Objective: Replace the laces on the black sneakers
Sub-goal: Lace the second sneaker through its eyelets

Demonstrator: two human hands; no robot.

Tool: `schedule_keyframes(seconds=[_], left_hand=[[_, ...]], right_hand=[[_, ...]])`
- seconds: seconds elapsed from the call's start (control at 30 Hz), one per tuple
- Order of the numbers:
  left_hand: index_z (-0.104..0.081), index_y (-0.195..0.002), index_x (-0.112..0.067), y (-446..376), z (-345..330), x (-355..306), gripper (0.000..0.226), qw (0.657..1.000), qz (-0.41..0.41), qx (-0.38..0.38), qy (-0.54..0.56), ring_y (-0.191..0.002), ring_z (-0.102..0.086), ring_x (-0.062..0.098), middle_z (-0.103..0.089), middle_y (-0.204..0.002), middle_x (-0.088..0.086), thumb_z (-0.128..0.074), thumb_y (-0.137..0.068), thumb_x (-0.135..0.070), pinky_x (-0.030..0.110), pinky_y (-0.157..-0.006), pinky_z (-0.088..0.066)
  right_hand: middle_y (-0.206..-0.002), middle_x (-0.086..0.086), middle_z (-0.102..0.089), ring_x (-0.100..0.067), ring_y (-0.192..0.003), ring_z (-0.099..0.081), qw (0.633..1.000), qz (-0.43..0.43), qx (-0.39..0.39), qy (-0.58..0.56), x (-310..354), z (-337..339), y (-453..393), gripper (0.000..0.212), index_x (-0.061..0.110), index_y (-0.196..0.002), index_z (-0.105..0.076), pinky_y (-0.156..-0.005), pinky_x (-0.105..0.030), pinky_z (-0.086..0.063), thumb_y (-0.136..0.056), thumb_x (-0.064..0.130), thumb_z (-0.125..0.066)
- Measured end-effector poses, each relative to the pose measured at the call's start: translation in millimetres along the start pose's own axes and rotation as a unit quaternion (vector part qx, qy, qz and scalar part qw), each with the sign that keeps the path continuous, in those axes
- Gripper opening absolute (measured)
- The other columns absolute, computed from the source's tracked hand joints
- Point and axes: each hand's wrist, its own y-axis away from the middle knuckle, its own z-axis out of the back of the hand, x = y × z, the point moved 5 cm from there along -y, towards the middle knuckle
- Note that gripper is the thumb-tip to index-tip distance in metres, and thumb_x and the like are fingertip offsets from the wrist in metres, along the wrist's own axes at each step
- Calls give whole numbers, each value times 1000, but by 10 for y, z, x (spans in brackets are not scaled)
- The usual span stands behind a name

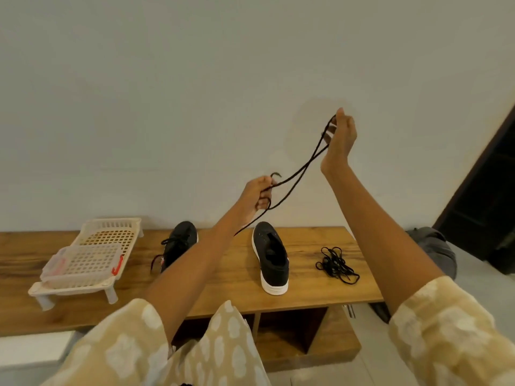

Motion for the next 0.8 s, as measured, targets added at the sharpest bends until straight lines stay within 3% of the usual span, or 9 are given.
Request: schedule_keyframes(seconds=[0.07,0.13,0.27,0.4,0.47,0.53,0.6,0.7,0.8], left_hand=[[-52,-85,-12,-80,-128,-265,25,999,-40,10,25,-39,-26,1,-31,-46,-12,-35,-102,-18,14,-36,-19],[-53,-86,-13,-138,-267,-545,25,996,-71,16,60,-38,-27,1,-32,-47,-11,-36,-103,-20,14,-37,-20],[-54,-86,-13,-287,-586,-1052,24,988,-130,39,70,-40,-26,3,-33,-52,-8,-37,-102,-19,16,-40,-21],[-55,-86,-14,-484,-585,-1154,24,988,-134,16,77,-42,-26,4,-28,-58,-4,-39,-102,-21,16,-41,-22],[-56,-86,-14,-557,-551,-1078,24,988,-122,16,93,-43,-27,5,-30,-55,-6,-39,-102,-21,17,-42,-22],[-56,-86,-15,-605,-529,-976,24,988,-113,16,101,-44,-28,5,-32,-52,-8,-40,-102,-22,17,-43,-23],[-55,-86,-15,-621,-471,-872,24,989,-104,3,106,-43,-28,5,-31,-52,-7,-40,-102,-21,17,-42,-24],[-56,-85,-15,-638,-250,-672,24,991,-87,-54,81,-40,-26,5,-31,-52,-7,-40,-102,-21,18,-41,-21],[-59,-86,-17,-605,-35,-348,24,992,-32,-125,-8,-40,-25,5,-30,-58,-4,-40,-101,-21,16,-36,-20]], right_hand=[[-69,-2,-53,-13,-60,-53,999,-11,20,-28,16,-36,-46,28,13,-72,-46,-62,-28,-50,-98,23,-50],[-66,-3,-52,-13,-49,-49,997,-35,64,-18,-48,-71,-16,23,13,-78,-43,-52,-28,-49,-99,22,-48],[-71,-1,-47,-6,-44,-36,944,-85,242,209,-422,-20,172,20,12,-115,-43,-39,-18,-28,-100,25,-44],[-107,-20,-52,-5,-51,-36,898,-199,340,198,-971,293,471,33,24,-133,-42,-44,-20,-28,-101,27,-41],[-122,-13,-59,-5,-51,-38,863,-247,381,223,-1223,375,713,39,25,-138,-38,-44,-19,-32,-99,22,-45],[-105,-4,-66,-6,-50,-43,817,-292,438,238,-1444,367,967,42,25,-135,-43,-47,-18,-40,-95,21,-54],[-67,-2,-57,-8,-45,-39,791,-302,465,260,-1598,352,1084,18,22,-109,-63,-44,-18,-36,-94,29,-56],[-50,6,-33,-6,-39,-27,860,-308,325,245,-1614,458,888,36,19,-69,-57,-37,-17,-21,-96,42,-49],[-47,10,-29,-2,-35,-23,927,-283,218,115,-1389,591,589,41,17,-70,-48,-32,-14,-19,-98,46,-39]])
